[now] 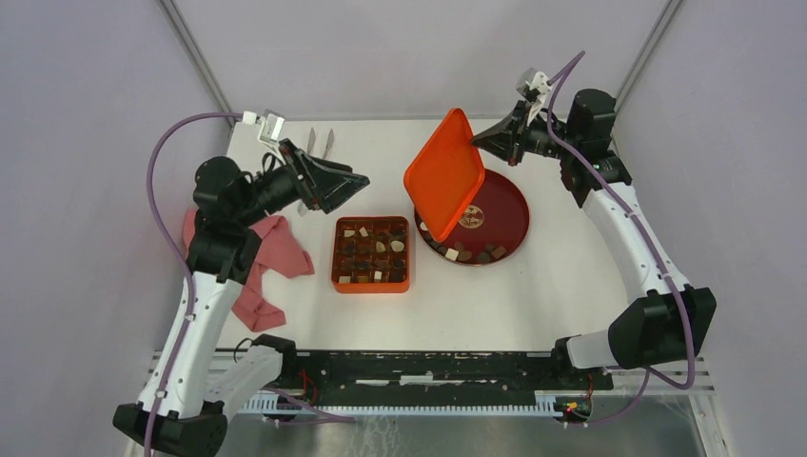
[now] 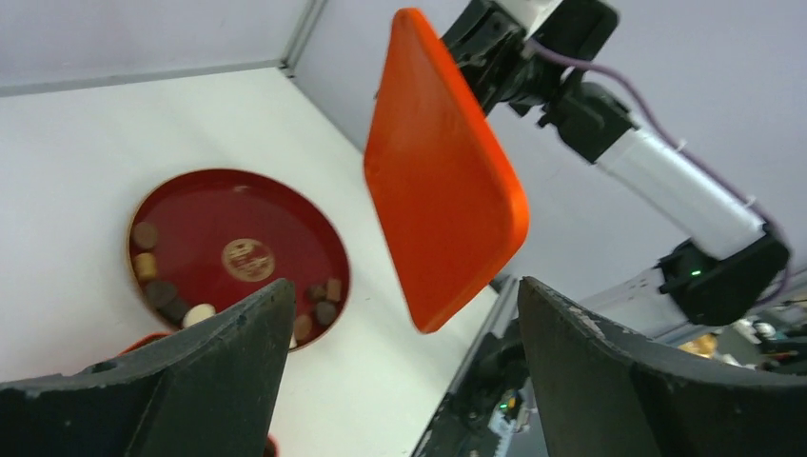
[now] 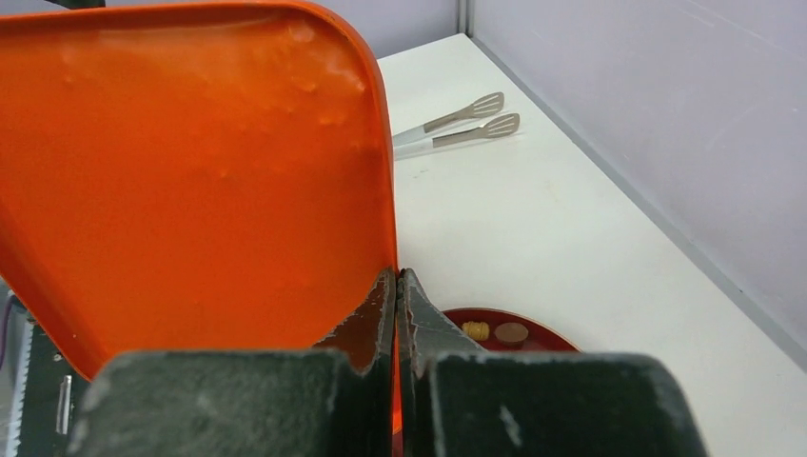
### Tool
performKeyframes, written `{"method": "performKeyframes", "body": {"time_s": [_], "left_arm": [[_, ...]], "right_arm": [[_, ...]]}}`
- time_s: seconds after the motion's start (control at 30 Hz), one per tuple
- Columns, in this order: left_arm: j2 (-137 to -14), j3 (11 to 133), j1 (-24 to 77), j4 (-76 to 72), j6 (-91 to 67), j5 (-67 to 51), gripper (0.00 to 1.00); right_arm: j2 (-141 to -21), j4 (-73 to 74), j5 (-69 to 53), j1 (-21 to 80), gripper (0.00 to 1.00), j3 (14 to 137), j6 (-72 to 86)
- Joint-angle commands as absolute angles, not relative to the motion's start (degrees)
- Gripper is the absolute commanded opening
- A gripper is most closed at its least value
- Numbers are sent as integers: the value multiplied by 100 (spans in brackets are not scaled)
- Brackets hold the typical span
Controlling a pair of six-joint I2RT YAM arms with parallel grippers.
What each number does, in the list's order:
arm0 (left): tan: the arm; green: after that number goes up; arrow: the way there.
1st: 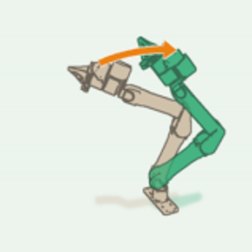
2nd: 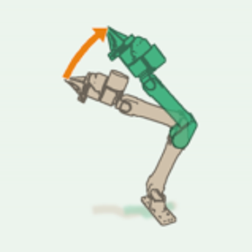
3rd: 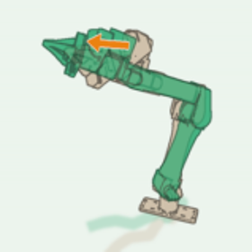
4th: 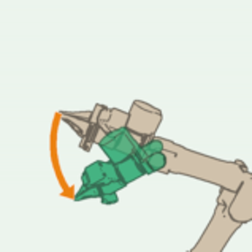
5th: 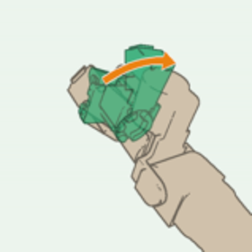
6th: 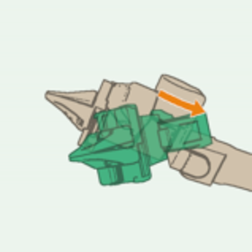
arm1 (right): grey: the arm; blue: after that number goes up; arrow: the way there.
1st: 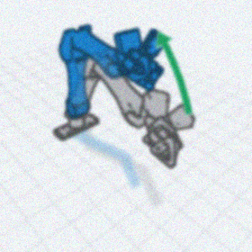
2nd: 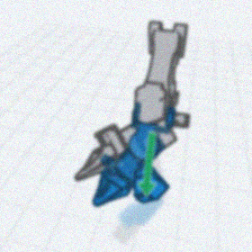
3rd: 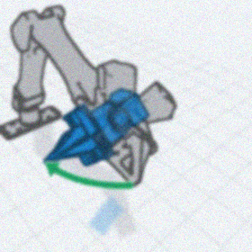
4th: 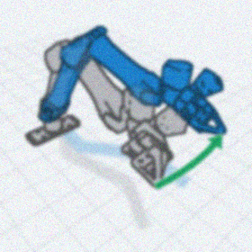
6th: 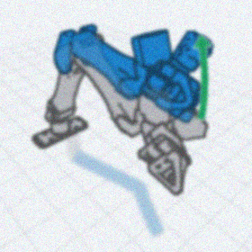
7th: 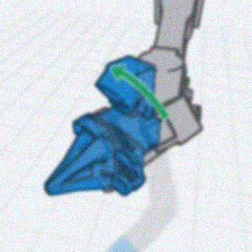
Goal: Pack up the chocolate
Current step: Pick up the box lid from the center of the board.
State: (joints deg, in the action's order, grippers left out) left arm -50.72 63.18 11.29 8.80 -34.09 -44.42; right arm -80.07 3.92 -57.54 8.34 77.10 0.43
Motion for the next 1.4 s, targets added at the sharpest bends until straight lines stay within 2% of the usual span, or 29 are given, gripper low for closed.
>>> {"method": "performKeyframes", "body": {"time_s": [0.0, 0.3, 0.5, 0.67, 0.87, 1.0, 1.03, 1.1, 1.13, 1.2, 1.23, 1.27, 1.3, 1.37], "left_arm": [[-5318, 6977, 1728, 459, -4189, -3735, 94], [-6395, 8316, 2955, 1903, -3984, -2057, 100], [-7411, 9335, 3569, 3241, -3455, -965, 98], [-8013, 9649, 3806, 3746, -2879, -889, 80], [-8337, 9645, 3823, 3785, -2839, -1415, 59], [-8428, 9615, 3829, 3786, -2876, -1415, 11], [-8429, 9615, 3829, 3781, -2886, -1378, 3], [-8393, 9604, 3828, 3777, -2942, -1233, 2], [-8348, 9569, 3824, 3752, -2994, -1139, 2], [-8171, 9410, 3819, 3640, -3187, -855, 2], [-8075, 9273, 3815, 3560, -3337, -692, 2], [-7956, 9103, 3808, 3415, -3489, -538, 2], [-7842, 8899, 3793, 3273, -3692, -419, 2], [-7609, 8441, 3727, 2965, -4333, -255, 2]], "right_arm": [[-8067, 104, -5941, 850, 0, 7776, 493], [-8173, 1041, -5452, 968, 0, 8032, -550], [-8257, 1536, -5130, 1127, 0, 8279, -1160], [-8332, 1804, -5040, 1244, 0, 8468, -1453], [-8394, 1867, -4966, 1299, 0, 8508, -1592], [-8443, 1994, -4919, 1364, 0, 8560, -1745], [-8438, 2025, -4897, 1374, 0, 8565, -1778], [-8440, 2047, -4878, 1381, 0, 8576, -1827], [-8438, 2083, -4851, 1381, 4, 8595, -1836], [-8439, 2240, -4730, 1382, 30, 8745, -1970], [-8438, 2405, -4640, 1381, 47, 8870, -2152], [-8423, 2531, -4497, 1384, 58, 9042, -2301], [-8399, 2689, -4421, 1371, 68, 9185, -2558], [-8207, 2777, -4391, 1370, 81, 9292, -3152]]}}
